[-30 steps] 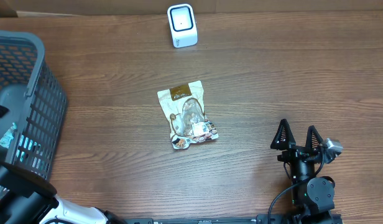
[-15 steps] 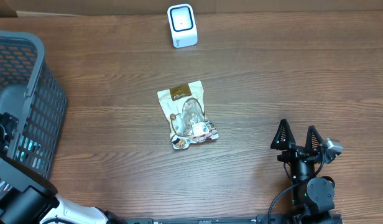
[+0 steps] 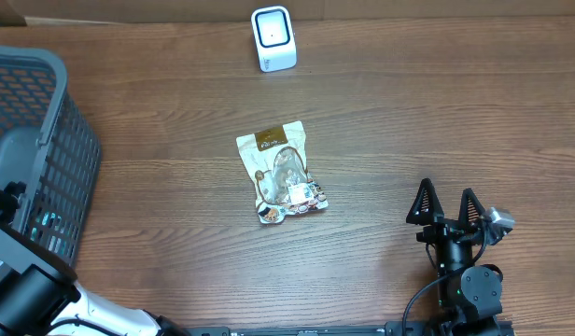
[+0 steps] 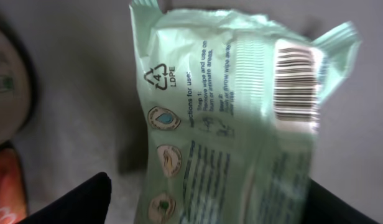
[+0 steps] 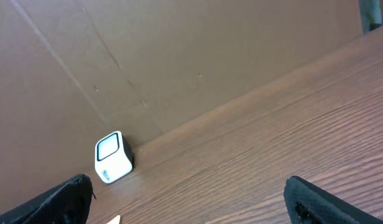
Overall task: Scan the item barcode
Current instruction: 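Grasp the mint-green wipes pack with the left gripper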
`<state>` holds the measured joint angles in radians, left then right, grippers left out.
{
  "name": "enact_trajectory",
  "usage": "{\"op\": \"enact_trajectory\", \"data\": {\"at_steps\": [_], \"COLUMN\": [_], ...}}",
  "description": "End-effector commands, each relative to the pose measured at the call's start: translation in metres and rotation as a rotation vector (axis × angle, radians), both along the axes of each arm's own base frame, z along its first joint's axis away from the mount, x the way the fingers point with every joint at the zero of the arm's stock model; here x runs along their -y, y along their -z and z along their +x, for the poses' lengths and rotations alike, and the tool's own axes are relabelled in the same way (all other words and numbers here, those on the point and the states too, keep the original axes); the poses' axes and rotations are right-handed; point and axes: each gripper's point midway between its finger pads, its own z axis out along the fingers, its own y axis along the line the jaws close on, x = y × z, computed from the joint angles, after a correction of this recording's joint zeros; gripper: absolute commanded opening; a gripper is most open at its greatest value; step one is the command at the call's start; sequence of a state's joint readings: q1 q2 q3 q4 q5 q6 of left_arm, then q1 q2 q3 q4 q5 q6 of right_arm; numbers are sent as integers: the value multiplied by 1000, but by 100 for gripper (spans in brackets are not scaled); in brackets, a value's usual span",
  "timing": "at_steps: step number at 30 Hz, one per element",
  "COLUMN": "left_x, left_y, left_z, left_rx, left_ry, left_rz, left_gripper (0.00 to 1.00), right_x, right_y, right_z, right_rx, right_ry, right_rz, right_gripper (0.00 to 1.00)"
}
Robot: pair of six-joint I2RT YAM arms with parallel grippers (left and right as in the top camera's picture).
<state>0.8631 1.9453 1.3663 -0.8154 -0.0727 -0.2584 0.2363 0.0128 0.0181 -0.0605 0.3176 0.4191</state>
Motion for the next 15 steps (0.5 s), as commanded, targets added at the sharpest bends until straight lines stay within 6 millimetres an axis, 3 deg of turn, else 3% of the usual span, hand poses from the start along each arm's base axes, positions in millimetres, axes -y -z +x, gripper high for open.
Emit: {"op": "enact_trajectory", "data": {"at_steps": [1,4,10,15], "left_x": [6,5,2,0], "left_y": [20,22,15,-2], "left_z": [-2,-1,2,4], "left_rx": [-43,-43,-36,-39], "left_ry": [0,3,3,3], "left_rz": [-32,-31,-24,-30], "left_gripper": [64,46,28,15], "right_x": [0,0,0,0], "right_y": [2,2,2,2], "right_z": [0,0,0,0], "right_rx": [5,5,4,5], "right_ry": [-3,-3,-3,-3], "right_rz": [-4,-4,-4,-4], "right_gripper": [100,100,100,100]}}
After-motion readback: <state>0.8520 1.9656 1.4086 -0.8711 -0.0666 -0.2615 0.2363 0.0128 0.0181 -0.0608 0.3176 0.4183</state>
